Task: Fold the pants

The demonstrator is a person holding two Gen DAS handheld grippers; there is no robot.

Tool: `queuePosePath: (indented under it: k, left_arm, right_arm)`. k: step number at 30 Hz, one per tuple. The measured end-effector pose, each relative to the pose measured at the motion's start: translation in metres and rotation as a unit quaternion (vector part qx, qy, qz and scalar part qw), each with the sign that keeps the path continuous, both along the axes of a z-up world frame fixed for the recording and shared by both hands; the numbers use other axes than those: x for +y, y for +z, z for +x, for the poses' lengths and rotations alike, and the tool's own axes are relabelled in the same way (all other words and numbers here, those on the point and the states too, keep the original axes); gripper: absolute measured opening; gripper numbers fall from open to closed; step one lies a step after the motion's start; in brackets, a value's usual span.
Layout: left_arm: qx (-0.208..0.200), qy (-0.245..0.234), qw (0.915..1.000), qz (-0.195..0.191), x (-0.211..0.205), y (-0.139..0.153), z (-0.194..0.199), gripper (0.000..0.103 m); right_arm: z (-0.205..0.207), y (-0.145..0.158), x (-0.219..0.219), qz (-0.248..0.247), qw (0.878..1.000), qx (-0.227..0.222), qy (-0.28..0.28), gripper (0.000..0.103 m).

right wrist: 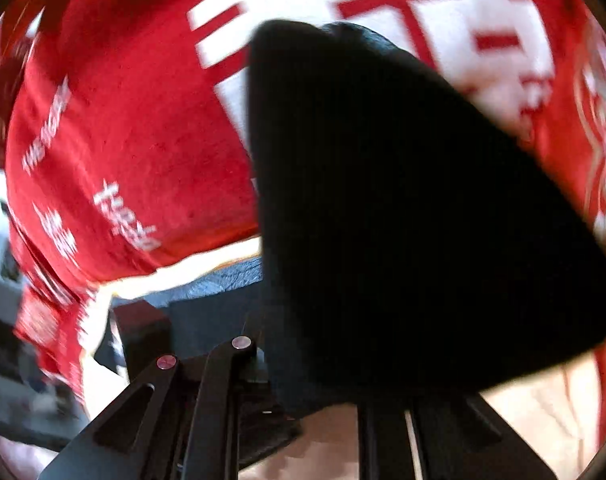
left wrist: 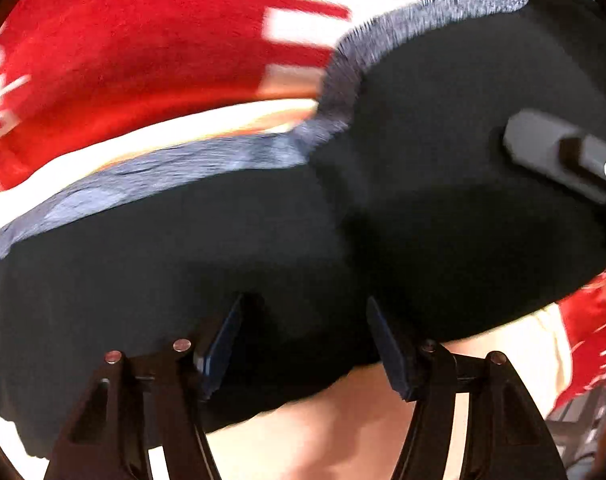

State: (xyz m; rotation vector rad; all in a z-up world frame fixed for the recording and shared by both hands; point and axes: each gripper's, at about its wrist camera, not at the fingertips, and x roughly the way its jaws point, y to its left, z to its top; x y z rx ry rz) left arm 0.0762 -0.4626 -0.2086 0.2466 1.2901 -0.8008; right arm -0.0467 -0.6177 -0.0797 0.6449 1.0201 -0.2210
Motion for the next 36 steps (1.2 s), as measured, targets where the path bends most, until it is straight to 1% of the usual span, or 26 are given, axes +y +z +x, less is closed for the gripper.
queuePosePath:
  k: [3,4,5,6,7,9,11,13,14,15,16,17,18,21,23,25,26,28,29,30,32,33,35,36]
  left_arm:
    - [-0.017,0.02,0.9996,0.006,0.044,0.018,0.015,0.065]
    - [-0.018,0.03,0.9993,0.009,0.059,0.021,0.021,0.07]
    - [-0.018,0.044,0.9988,0.015,0.08,0.024,0.03,0.077]
    - [-0.02,0.058,0.9979,0.022,0.098,0.026,0.038,0.088]
    - [-0.024,0.073,0.9968,0.024,0.118,0.027,0.047,0.088]
    - [-0.027,0.086,0.9952,0.037,0.148,0.027,0.06,0.088]
    - [-0.04,0.104,0.9922,0.055,0.177,0.022,0.077,0.088]
    - [-0.046,0.125,0.9886,0.07,0.203,0.016,0.091,0.088]
    - [-0.046,0.139,0.9863,0.075,0.216,0.012,0.098,0.088]
    - [-0.042,0.154,0.984,0.079,0.23,0.007,0.105,0.088]
    - [-0.038,0.166,0.982,0.082,0.241,0.004,0.111,0.088]
    - [-0.033,0.175,0.9803,0.085,0.252,0.0,0.116,0.088]
    - [-0.03,0.181,0.9793,0.085,0.262,-0.003,0.121,0.088]
    - [-0.027,0.18,0.9794,0.087,0.274,-0.009,0.125,0.088]
    - [-0.023,0.176,0.9807,0.083,0.272,-0.006,0.126,0.088]
    - [-0.017,0.163,0.984,0.071,0.27,0.001,0.123,0.088]
    - [-0.015,0.154,0.9858,0.065,0.271,0.0,0.129,0.088]
    - [-0.009,0.124,0.9911,0.047,0.261,0.012,0.123,0.088]
    - [-0.004,0.106,0.9937,0.034,0.249,0.02,0.12,0.088]
    - [0.001,0.089,0.9958,0.021,0.24,0.026,0.117,0.088]
    - [0.018,0.049,0.9985,-0.012,0.215,0.04,0.107,0.088]
    - [0.027,0.032,0.9989,-0.022,0.203,0.043,0.104,0.088]
    - [0.042,0.005,0.9988,-0.027,0.179,0.048,0.103,0.088]
    - [0.044,-0.003,0.9988,-0.021,0.167,0.047,0.101,0.088]
  right_arm:
    - [0.021,0.007,0.036,-0.062,0.997,0.024,0.033,0.016]
    - [0.028,0.007,0.047,-0.077,0.996,0.03,0.041,0.016]
    - [0.037,0.005,0.066,-0.099,0.993,0.04,0.053,0.016]
    - [0.045,0.003,0.081,-0.118,0.99,0.049,0.062,0.017]
    - [0.052,-0.001,0.098,-0.135,0.987,0.058,0.072,0.018]
    - [0.066,-0.012,0.13,-0.16,0.98,0.076,0.088,0.022]
    - [0.082,-0.03,0.163,-0.191,0.971,0.102,0.101,0.024]
    - [0.1,-0.054,0.198,-0.219,0.959,0.133,0.119,0.027]
    - [0.107,-0.067,0.214,-0.234,0.952,0.148,0.127,0.031]
    - [0.114,-0.083,0.235,-0.265,0.939,0.17,0.137,0.033]
    - [0.116,-0.09,0.246,-0.284,0.931,0.181,0.143,0.035]
    - [0.118,-0.101,0.265,-0.321,0.914,0.195,0.154,0.046]
    - [0.116,-0.104,0.276,-0.334,0.907,0.194,0.166,0.059]
    - [0.102,-0.102,0.306,-0.336,0.902,0.177,0.205,0.06]
    - [0.093,-0.089,0.322,-0.328,0.903,0.155,0.23,0.06]
    - [0.084,-0.075,0.323,-0.3,0.914,0.135,0.236,0.06]
    - [0.077,-0.068,0.316,-0.284,0.922,0.132,0.228,0.06]
    - [0.066,-0.051,0.288,-0.24,0.943,0.126,0.192,0.06]
    - [0.059,-0.047,0.275,-0.219,0.952,0.128,0.172,0.06]
    - [0.054,-0.044,0.266,-0.204,0.958,0.13,0.155,0.06]
    - [0.043,-0.045,0.246,-0.173,0.967,0.139,0.124,0.06]
    - [0.04,-0.044,0.235,-0.158,0.971,0.144,0.108,0.06]
    - [0.036,-0.046,0.217,-0.133,0.976,0.147,0.087,0.06]
    - [0.035,-0.049,0.209,-0.125,0.978,0.15,0.08,0.06]
